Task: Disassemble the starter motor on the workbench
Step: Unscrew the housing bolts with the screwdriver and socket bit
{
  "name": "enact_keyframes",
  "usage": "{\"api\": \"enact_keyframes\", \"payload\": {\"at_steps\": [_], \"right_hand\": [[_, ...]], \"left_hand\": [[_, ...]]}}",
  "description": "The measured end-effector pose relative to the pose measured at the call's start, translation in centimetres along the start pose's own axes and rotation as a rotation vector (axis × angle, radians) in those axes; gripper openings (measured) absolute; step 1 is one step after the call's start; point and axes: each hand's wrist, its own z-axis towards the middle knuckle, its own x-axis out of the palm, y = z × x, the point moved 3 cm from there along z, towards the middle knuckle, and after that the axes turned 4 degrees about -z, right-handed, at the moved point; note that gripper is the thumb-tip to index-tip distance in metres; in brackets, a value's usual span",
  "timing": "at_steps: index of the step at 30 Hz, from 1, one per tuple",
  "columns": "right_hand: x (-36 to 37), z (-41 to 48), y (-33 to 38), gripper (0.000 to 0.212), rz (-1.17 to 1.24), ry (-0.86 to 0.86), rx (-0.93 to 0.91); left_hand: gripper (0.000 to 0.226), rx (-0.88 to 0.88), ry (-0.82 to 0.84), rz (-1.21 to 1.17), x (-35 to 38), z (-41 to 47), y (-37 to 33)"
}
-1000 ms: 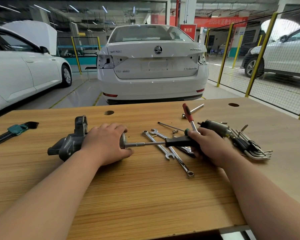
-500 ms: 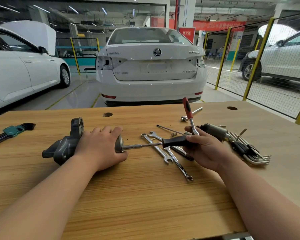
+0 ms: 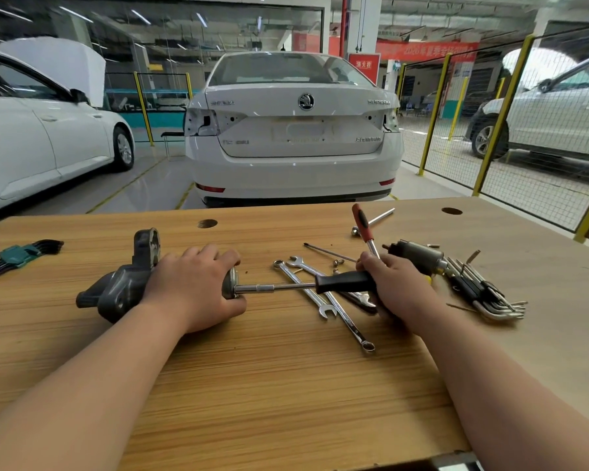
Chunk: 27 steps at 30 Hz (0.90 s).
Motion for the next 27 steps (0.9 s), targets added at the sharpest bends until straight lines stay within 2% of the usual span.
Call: {"api": "enact_keyframes", "payload": {"at_steps": [2,6,11,17,19,23,24,27], "right_hand": [[0.1,0.0,-0.1,0.030,0.001,0.020,-0.003],[0.1,0.1,-0.3,0.020,0.194,0.074,-0.006],[0.2,0.3,-0.6,0.026,0.569,0.221,0.065],[0.8,0.4,-0.6,0.033,0.904,0.368,0.163],[1.3,0.4,-0.8,0.023,0.851,0.390,0.193],[1.2,0.1,-0.7,0.021,0.672,0.387,0.161],[1.0,0.2,-0.7,0.022,0.659,0.357,0.161],[0.6,0.4,-1.0,0.044,0.484,0.200,0.207]], "left_hand": [[0.071,0.000,-0.003,-0.004,-0.1,0.0,0.0],[0.070,-0.001,-0.007,0.004,-0.1,0.0,0.0],[0.067,0.005,-0.016,0.007,0.0,-0.1,0.0],[0.069,0.013,-0.017,-0.008,0.0,-0.2,0.1],[0.069,0.026,-0.018,-0.005,0.0,-0.4,0.1],[0.070,0.027,-0.020,-0.023,-0.2,-0.7,0.1],[0.070,0.024,-0.022,-0.024,-0.3,-0.7,0.1],[0.070,0.016,-0.025,-0.022,-0.3,-0.8,0.1]]}}
